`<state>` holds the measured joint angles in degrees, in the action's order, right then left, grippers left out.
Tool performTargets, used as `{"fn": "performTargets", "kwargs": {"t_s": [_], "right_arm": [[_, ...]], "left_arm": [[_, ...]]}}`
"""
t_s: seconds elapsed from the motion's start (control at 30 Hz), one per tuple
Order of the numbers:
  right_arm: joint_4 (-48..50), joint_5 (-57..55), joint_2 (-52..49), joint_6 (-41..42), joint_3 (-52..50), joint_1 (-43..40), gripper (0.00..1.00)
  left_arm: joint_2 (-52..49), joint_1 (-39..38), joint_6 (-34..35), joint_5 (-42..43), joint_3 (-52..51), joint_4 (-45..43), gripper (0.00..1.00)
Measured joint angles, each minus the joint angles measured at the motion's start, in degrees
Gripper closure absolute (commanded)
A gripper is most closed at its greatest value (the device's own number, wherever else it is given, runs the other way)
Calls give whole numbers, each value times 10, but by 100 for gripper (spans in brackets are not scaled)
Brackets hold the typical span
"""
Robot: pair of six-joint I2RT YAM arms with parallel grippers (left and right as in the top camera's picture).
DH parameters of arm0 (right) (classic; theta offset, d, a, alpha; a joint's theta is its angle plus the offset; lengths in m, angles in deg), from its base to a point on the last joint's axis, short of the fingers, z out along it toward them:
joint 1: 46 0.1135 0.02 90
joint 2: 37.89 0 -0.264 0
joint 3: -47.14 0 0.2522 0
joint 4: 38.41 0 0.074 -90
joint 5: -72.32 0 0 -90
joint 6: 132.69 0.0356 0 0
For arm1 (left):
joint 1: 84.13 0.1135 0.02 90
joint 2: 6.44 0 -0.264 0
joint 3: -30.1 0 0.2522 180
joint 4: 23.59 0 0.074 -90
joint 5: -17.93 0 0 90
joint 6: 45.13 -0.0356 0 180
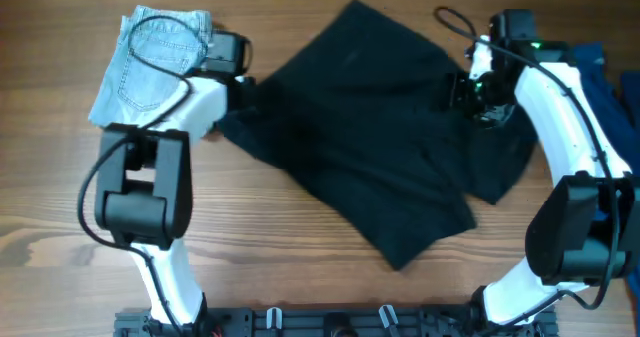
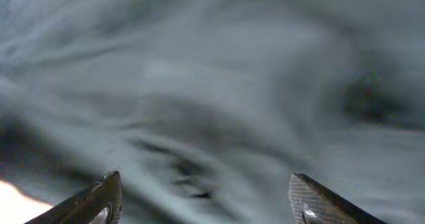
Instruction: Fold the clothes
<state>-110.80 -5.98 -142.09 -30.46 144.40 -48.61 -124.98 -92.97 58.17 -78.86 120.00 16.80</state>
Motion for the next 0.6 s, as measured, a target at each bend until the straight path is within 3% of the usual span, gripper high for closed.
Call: {"fn": "performTargets", "kwargs": {"t_s": [0.27,0.6], "right_arm": [[28,-45,-13,26,-9,-97,16],[80,-70,-138,63,-28,-164,17]], "left_arm": [[4,9,27,-37,1,22,96],[31,5,30,-13,-23,47,91]]}}
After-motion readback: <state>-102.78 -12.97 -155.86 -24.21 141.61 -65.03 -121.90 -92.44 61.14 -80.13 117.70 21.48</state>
